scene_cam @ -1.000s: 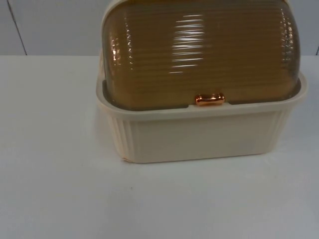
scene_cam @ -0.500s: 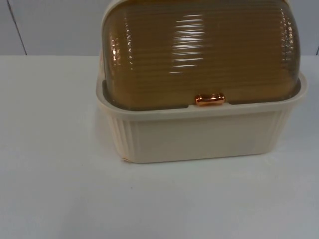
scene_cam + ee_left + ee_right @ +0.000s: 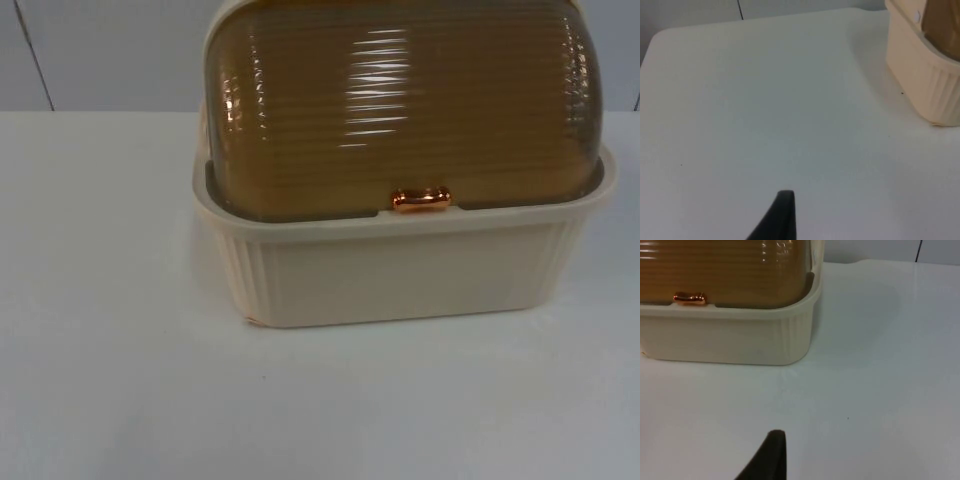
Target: Open the box lid with the left hand, place the block into the box with the right hand, then close the box lid with the left hand.
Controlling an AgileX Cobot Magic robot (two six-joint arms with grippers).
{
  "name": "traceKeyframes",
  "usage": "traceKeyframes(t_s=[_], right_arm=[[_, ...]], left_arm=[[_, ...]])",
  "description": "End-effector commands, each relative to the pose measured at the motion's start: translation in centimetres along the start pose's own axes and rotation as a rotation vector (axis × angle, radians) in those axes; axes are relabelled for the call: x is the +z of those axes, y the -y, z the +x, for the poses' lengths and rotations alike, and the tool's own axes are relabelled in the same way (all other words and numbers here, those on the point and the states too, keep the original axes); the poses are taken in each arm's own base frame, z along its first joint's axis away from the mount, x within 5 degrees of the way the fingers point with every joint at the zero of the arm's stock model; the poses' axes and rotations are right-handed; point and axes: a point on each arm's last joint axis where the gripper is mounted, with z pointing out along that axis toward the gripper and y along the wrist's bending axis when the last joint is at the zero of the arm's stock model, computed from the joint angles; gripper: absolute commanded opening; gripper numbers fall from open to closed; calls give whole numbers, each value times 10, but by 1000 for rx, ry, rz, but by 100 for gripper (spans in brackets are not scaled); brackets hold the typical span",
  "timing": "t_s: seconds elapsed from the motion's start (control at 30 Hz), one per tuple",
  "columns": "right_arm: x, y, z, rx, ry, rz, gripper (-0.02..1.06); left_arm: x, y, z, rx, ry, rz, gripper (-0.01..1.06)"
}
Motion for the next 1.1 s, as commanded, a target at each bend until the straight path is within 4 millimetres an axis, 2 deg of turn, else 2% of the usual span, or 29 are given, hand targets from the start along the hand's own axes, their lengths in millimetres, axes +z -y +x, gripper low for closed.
traceKeyframes(t_s=[0.0, 1.07], right_arm=[[1, -1, 1, -1, -2, -7, 104], [1, -1, 1, 20, 0, -27, 104]], left_arm=[[0, -1, 0, -2, 4, -2, 102], [1, -2, 1, -12, 3, -10, 102]])
